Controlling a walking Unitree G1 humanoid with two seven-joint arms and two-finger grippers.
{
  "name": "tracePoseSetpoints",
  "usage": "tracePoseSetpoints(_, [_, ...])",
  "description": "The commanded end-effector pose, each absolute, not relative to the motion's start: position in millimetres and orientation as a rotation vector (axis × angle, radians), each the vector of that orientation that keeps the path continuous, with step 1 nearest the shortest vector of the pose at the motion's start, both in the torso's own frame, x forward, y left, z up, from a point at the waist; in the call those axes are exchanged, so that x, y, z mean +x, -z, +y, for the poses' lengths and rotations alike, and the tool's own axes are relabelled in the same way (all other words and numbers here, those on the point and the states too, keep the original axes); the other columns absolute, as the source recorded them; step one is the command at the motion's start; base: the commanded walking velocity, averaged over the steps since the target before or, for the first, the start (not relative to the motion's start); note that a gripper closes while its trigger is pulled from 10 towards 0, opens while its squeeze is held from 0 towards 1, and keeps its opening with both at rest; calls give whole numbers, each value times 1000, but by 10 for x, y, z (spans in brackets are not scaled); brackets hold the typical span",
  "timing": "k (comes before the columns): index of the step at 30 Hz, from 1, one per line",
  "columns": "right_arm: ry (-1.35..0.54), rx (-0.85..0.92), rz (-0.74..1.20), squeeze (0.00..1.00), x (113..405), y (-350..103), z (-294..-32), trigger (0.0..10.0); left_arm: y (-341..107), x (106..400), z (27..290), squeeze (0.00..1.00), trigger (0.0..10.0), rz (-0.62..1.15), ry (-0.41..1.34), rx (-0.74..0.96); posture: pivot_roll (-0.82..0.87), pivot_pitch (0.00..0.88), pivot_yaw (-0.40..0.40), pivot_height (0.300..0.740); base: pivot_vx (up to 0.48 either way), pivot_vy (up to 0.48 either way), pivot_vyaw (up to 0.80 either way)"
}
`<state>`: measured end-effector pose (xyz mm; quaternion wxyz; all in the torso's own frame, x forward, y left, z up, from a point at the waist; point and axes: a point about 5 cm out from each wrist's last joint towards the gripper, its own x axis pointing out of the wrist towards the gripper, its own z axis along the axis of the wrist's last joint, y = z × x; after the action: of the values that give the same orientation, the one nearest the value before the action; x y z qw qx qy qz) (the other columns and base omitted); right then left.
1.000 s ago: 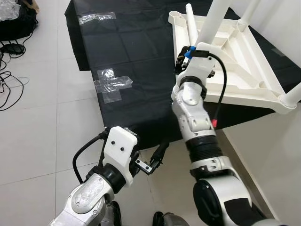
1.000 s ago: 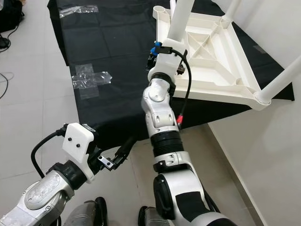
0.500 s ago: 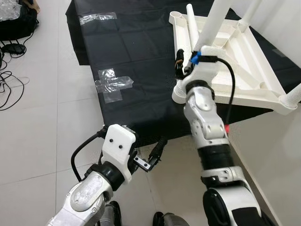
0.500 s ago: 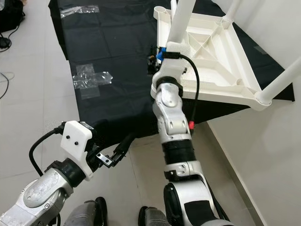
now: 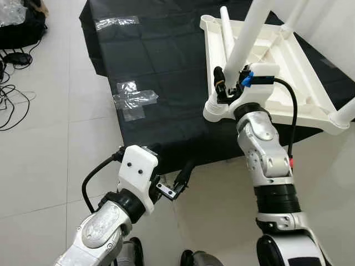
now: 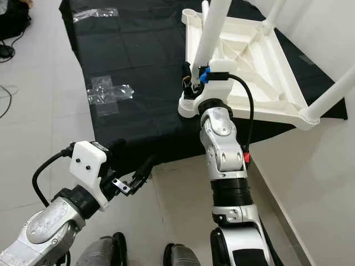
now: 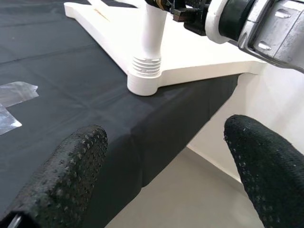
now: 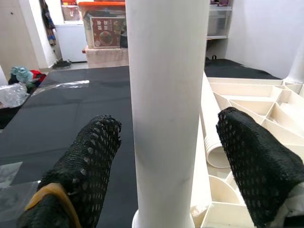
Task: Building children table
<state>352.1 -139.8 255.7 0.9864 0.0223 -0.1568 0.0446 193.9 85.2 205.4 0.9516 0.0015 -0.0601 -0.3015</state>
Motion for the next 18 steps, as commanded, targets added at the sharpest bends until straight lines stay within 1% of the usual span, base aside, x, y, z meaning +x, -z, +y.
tracePoseSetpoints(1, [-113,35,-300,0,3475,-2511,-1423,10000,-2013,1926,843,0,10000,-106,621,2,66,169,-86,740,0,0,0])
tracePoseSetpoints(4, [-123,-15,-281,0,3357,-2436,-1561,10000,-2014,1940,855,0,10000,-110,608,3,61,159,-81,740,0,0,0])
tracePoseSetpoints(6, [-126,-21,-275,0,3330,-2421,-1586,10000,-2014,1944,859,0,10000,-110,605,3,59,153,-82,740,0,0,0])
tracePoseSetpoints(12, [-215,-22,-219,0,3150,-2265,-1632,10000,-2027,1994,923,0,10000,-122,555,15,58,145,-77,740,0,0,0])
tracePoseSetpoints(16, [-223,-27,-202,0,3109,-2217,-1660,10000,-2032,2004,941,0,10000,-124,540,16,58,145,-77,740,0,0,0])
tracePoseSetpoints(18, [-198,-46,-155,0,2988,-2087,-1877,10000,-2070,2061,1044,0,10000,-148,452,32,54,142,-80,740,0,0,0])
